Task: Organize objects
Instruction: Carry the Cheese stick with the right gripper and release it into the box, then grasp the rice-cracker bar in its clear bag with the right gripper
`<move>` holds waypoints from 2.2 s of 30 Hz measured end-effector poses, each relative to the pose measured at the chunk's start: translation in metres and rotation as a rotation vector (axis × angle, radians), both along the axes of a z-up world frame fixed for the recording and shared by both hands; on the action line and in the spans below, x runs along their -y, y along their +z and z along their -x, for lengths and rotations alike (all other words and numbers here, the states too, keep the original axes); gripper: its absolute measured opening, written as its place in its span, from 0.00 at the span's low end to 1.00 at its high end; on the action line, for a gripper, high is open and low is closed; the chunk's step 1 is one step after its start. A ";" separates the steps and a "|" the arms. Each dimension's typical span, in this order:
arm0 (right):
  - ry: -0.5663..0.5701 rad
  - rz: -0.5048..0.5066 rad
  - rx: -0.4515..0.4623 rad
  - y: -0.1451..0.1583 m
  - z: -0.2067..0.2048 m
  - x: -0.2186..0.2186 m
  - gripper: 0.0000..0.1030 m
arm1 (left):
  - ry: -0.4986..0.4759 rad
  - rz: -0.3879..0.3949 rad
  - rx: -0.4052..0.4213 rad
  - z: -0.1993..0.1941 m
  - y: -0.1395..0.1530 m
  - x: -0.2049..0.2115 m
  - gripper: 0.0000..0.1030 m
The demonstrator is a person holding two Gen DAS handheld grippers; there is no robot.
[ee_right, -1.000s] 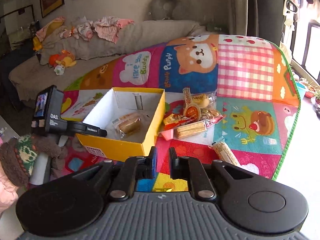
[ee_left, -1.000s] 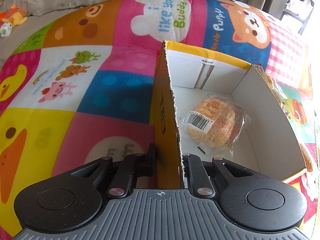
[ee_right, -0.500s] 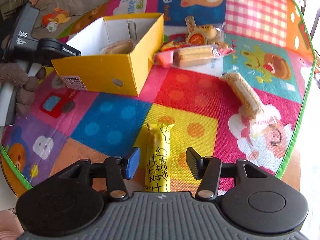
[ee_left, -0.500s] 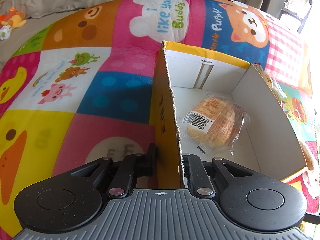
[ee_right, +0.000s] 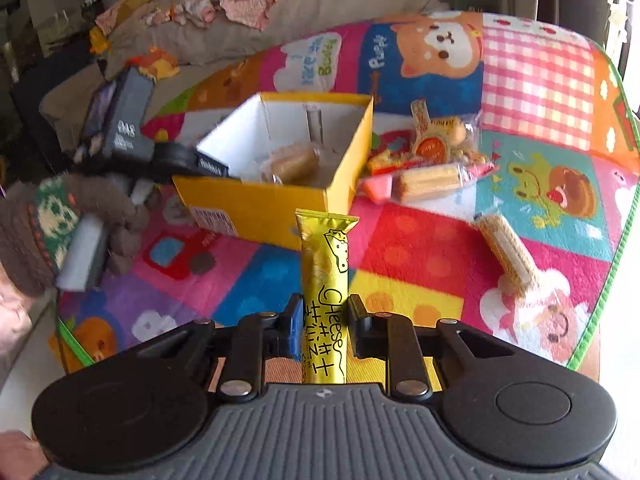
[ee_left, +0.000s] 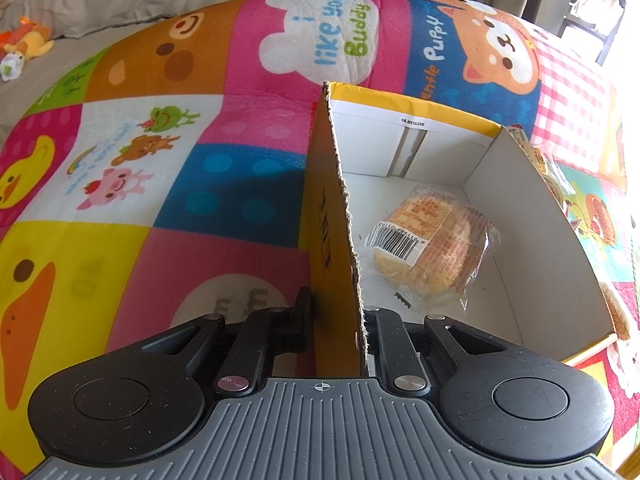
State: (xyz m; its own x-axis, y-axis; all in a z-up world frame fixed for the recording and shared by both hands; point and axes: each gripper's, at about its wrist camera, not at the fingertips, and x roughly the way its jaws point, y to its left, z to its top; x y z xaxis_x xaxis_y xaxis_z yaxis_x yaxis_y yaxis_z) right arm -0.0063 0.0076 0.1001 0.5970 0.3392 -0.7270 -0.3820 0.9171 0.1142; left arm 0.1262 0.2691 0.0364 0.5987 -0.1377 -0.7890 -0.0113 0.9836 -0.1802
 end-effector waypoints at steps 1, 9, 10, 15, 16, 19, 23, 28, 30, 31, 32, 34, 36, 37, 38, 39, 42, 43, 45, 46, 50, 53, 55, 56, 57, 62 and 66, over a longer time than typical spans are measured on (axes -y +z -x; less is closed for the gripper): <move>-0.002 -0.031 0.020 0.012 -0.004 0.000 0.21 | 0.001 0.000 0.000 0.000 0.000 0.000 0.14; -0.053 -0.216 0.130 0.075 -0.059 -0.014 0.21 | 0.001 -0.004 -0.003 0.000 0.000 0.001 0.14; -0.071 -0.234 0.135 0.079 -0.072 -0.016 0.21 | 0.001 -0.004 -0.003 0.000 0.000 0.001 0.14; -0.098 -0.410 0.034 0.084 -0.130 -0.022 0.23 | -0.005 0.001 -0.005 -0.001 0.000 0.000 0.14; -0.118 -0.406 0.052 0.085 -0.134 -0.024 0.23 | -0.006 0.003 -0.005 -0.001 0.000 0.000 0.14; -0.146 -0.269 0.159 0.086 -0.135 -0.030 0.33 | -0.010 0.009 -0.002 0.000 0.000 -0.002 0.15; -0.178 -0.143 0.174 0.071 -0.132 -0.013 0.37 | -0.008 0.009 0.000 0.000 -0.001 -0.001 0.15; -0.246 0.020 0.145 0.030 -0.118 0.034 0.67 | -0.011 0.010 0.001 0.000 0.000 -0.001 0.15; -0.273 0.100 0.121 0.011 -0.113 0.050 0.67 | -0.010 0.005 0.000 0.000 0.000 0.000 0.15; -0.292 0.132 0.100 -0.001 -0.110 0.060 0.67 | -0.010 0.002 0.000 0.000 0.000 0.000 0.15; -0.305 0.144 0.078 -0.009 -0.109 0.069 0.67 | -0.010 -0.001 0.000 0.000 0.000 0.000 0.15; -0.338 0.147 0.028 -0.026 -0.108 0.087 0.68 | -0.010 -0.003 -0.001 0.000 0.000 0.001 0.15; -0.362 0.126 -0.011 -0.040 -0.107 0.102 0.71 | -0.010 -0.004 -0.003 -0.001 0.000 0.001 0.15; -0.372 0.109 -0.029 -0.045 -0.107 0.108 0.72 | -0.011 -0.005 -0.003 -0.001 0.000 0.001 0.15; -0.380 0.093 -0.042 -0.050 -0.108 0.111 0.72 | -0.011 -0.007 -0.004 -0.001 0.000 0.001 0.15; -0.386 0.080 -0.053 -0.054 -0.109 0.114 0.72 | -0.011 -0.008 -0.004 -0.001 0.000 0.001 0.15; -0.389 0.050 -0.070 -0.065 -0.112 0.113 0.72 | -0.012 -0.013 -0.004 -0.001 0.000 0.001 0.15; -0.386 0.044 -0.069 -0.067 -0.113 0.111 0.71 | -0.012 -0.014 -0.004 -0.001 0.000 0.002 0.15; -0.379 0.045 -0.059 -0.069 -0.114 0.105 0.68 | -0.012 -0.015 -0.003 -0.001 0.000 0.002 0.15; -0.374 0.051 -0.049 -0.069 -0.116 0.101 0.60 | -0.012 -0.015 -0.003 -0.001 0.000 0.002 0.15; -0.358 0.113 -0.022 -0.070 -0.123 0.087 0.40 | -0.012 -0.014 -0.002 -0.001 0.000 0.002 0.15; -0.357 0.103 -0.020 -0.068 -0.124 0.085 0.35 | -0.012 -0.014 -0.002 -0.001 0.000 0.002 0.15; -0.359 0.109 -0.014 -0.068 -0.123 0.083 0.33 | -0.012 -0.014 -0.002 -0.001 0.001 0.002 0.15; -0.361 0.105 -0.015 -0.068 -0.123 0.083 0.32 | -0.013 -0.013 -0.001 -0.001 0.001 0.002 0.15; -0.361 0.097 -0.020 -0.067 -0.121 0.083 0.31 | -0.013 -0.012 -0.001 -0.001 0.001 0.002 0.15; -0.343 0.064 -0.015 -0.057 -0.110 0.079 0.30 | -0.013 -0.012 0.000 -0.001 0.001 0.002 0.15; -0.301 0.037 0.004 -0.041 -0.095 0.069 0.30 | -0.012 -0.009 0.000 -0.001 0.001 0.001 0.15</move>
